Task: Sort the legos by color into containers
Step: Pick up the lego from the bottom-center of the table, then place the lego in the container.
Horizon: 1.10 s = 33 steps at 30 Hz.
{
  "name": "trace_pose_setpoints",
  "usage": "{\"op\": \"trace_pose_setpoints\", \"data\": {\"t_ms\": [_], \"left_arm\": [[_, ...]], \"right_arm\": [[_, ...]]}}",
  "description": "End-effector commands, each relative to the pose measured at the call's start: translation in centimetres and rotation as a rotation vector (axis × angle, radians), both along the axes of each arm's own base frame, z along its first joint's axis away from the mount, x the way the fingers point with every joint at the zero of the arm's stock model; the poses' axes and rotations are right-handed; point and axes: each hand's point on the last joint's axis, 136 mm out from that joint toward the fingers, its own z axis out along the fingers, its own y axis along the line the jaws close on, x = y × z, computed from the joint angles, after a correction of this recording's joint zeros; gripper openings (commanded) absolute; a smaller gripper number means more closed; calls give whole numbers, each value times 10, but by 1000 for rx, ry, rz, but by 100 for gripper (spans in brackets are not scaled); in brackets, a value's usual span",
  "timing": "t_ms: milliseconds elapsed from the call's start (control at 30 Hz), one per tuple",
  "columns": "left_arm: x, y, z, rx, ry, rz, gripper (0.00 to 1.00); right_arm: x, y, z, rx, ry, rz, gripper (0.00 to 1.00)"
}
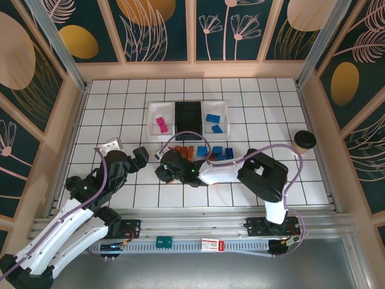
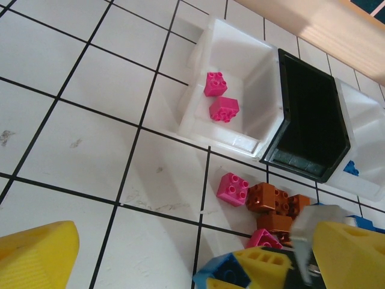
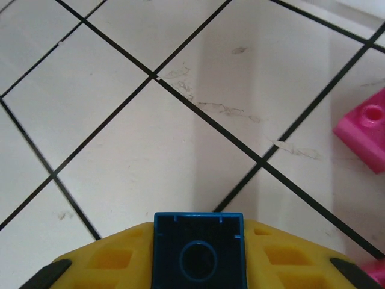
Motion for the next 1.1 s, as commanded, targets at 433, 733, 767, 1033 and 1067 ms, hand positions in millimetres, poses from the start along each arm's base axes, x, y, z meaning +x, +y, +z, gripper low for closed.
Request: {"op": "trace_pose_setpoints", "data": {"t_ms": [433, 733, 767, 1033, 1067], "left_arm": [[14, -35, -35, -49, 68, -100, 99], [21, -54, -56, -31, 126, -175, 98], [21, -57, -59, -33, 134, -187, 98], [14, -82, -92, 32, 238, -291, 95], [12, -84, -97, 47, 250, -298, 95]], "right_arm": [[164, -192, 119, 205, -121, -516, 30], [245, -218, 84, 125, -42, -635, 36], [249, -217, 84, 131, -35, -632, 38], [245, -220, 103, 177, -53, -613, 69], [241, -220, 105, 187, -54, -611, 69]]}}
